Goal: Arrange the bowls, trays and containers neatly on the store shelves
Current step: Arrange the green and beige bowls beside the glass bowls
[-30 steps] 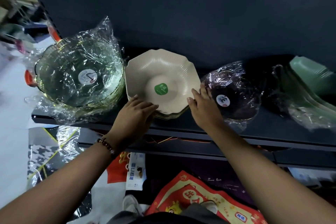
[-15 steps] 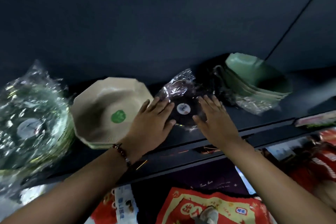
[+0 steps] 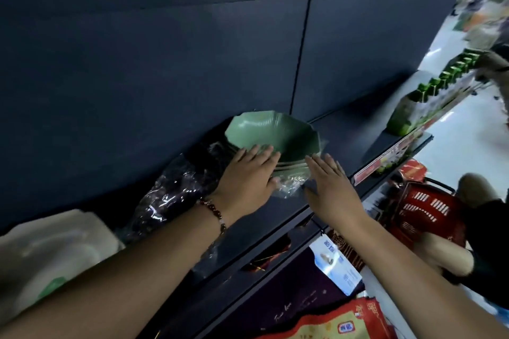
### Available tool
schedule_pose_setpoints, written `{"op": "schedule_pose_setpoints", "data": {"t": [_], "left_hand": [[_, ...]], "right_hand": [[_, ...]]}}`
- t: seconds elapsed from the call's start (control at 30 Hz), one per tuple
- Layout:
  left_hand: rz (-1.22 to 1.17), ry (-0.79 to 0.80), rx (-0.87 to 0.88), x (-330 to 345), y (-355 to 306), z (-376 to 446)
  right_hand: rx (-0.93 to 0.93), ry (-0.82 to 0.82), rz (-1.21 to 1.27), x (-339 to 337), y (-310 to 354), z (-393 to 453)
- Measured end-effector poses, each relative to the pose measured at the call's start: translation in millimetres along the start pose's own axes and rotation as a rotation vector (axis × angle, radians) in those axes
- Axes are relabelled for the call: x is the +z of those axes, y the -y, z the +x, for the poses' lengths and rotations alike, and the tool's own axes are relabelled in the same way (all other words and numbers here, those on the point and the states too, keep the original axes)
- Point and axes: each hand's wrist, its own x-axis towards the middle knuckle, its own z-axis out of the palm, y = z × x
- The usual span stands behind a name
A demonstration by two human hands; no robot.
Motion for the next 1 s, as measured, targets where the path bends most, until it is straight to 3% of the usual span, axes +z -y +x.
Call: {"op": "schedule_pose_setpoints", "data": {"t": [0.2,0.4,0.57,0.67,0.87,1.0], "left_hand": [[0.019,0.047,0.042,23.5,-18.6,45.4],[0.008,-0.049,0.009,30.2,-25.2,64.4],[-0.208,-0.095,-0.162,26.3,-24.3,72.3],[-0.193,-0.214,-0.126,16.9,-24.7,73.7],[-0.178,-0.276,0.023,-6.4,-9.5,33.3],[-0.136,-0.346,0.087,-22.0,9.8,-13.6]], "right_hand": [[0.049,0.018,0.048,6.5,-41.1,19.9],[0.076,0.048,0.19,12.7,-62.1,31.5],[0.284,0.023,0.736,14.0,-67.4,42.2],[0.438,-0.031,1.058,5.4,-64.8,56.1],[0.592,-0.083,1.405,-18.9,-59.5,77.4],[0.61,-0.051,1.402,-31.0,-39.2,68.4]]}}
